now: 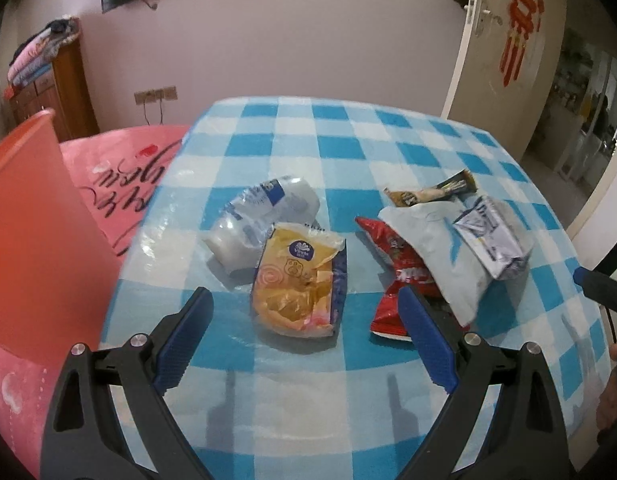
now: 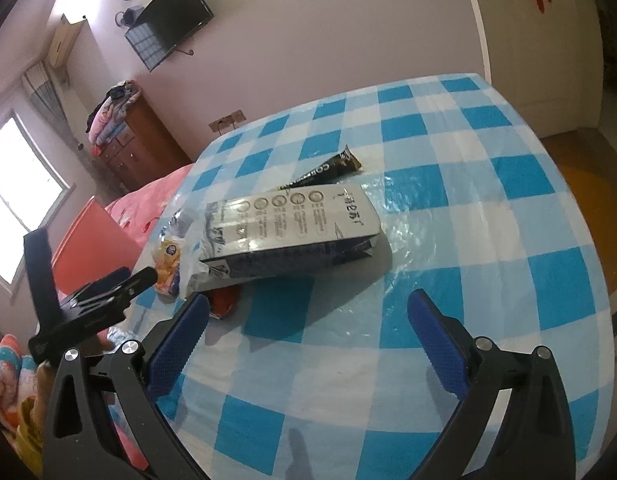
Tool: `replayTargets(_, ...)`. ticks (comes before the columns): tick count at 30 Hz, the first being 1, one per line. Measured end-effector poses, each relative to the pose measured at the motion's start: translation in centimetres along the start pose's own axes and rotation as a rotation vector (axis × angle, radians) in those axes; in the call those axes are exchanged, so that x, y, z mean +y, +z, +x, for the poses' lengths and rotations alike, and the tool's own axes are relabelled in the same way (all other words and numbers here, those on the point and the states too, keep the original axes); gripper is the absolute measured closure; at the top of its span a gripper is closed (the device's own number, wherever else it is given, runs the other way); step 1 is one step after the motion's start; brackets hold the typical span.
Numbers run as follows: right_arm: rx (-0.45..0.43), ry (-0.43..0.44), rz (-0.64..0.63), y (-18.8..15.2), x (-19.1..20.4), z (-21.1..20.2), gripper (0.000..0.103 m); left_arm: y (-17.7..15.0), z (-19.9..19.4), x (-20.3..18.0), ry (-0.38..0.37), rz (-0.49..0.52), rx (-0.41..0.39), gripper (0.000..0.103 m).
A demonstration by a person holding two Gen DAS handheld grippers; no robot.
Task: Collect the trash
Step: 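Grasp the yellow Vinda tissue pack with the left tool while the right tool grasps the white milk carton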
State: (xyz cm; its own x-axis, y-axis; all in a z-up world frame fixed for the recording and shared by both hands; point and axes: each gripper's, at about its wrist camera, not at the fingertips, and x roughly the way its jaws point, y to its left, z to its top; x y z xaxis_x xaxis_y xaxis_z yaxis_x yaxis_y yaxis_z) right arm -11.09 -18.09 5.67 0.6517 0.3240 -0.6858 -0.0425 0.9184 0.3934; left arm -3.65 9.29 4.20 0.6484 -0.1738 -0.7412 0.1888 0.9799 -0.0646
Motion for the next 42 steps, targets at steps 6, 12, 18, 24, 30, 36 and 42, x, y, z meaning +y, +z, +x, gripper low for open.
replayTargets(6, 0.024, 0.016, -0.016, -0.1, 0.1, 1.0, 0.005, 0.7, 2.0, 0.3, 0.01, -0.005, 0.033, 0.009)
replayTargets(12, 0.04, 0.026, -0.039, -0.2, 0.6, 1.8, 0.005, 1.1, 3.4, 0.2, 0.014, -0.001, 0.058, 0.01)
replayTargets(18, 0.055, 0.04, -0.051, -0.5, 1.1, 2.2, 0.005, 0.9, 4.7, 0.3, 0.031, -0.008, 0.092, 0.025)
replayTargets(24, 0.071, 0.068, -0.057, -0.7, 1.7, 3.0, 0.005, 0.8, 4.7, 0.2, 0.06, -0.001, 0.076, 0.037)
replayTargets(30, 0.104, 0.155, 0.013, -0.6, 1.5, 4.1, 0.005, 0.6, 4.4, 0.2, 0.076, -0.006, 0.063, 0.05)
replayTargets(36, 0.106, 0.253, 0.147, 0.6, 0.7, 4.8, 0.005, 0.1, 3.9, -0.9, 0.038, 0.0, 0.06, 0.056)
replayTargets(42, 0.017, 0.114, 0.058, 3.2, 1.3, 3.0, 0.005, -0.3, 3.6, -1.9, -0.002, 0.002, 0.063, 0.057)
